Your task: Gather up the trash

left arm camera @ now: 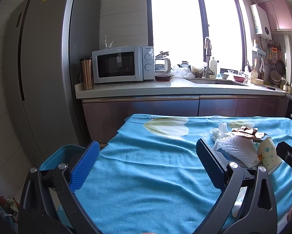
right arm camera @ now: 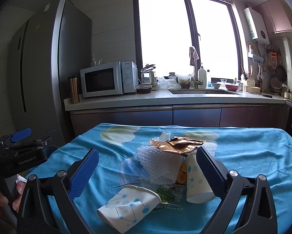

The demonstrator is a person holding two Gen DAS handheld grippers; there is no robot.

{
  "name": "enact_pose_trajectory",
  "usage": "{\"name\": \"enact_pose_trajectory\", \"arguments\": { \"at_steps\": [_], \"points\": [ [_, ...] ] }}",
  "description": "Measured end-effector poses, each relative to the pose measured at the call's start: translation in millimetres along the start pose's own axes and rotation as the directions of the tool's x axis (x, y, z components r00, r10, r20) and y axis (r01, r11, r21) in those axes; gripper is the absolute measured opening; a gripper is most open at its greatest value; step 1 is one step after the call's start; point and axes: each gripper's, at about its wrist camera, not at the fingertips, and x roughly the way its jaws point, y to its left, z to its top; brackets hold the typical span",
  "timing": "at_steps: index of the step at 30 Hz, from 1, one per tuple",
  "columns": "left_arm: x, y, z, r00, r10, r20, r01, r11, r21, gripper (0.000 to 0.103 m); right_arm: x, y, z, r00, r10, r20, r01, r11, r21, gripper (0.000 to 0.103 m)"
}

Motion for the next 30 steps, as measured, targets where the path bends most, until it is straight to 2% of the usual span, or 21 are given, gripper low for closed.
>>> {"name": "enact_pose_trajectory", "arguments": {
  "at_steps": [30],
  "points": [
    [3.1, 0.3, -1.7, 1.000, -0.019, -0.013, 0.019, 1.000, -0.014, 0.097, 1.1, -2.9, -0.8, 1.000, 0.017, -0.017, -0.017, 1.000, 0.002, 0.097]
  ]
}}
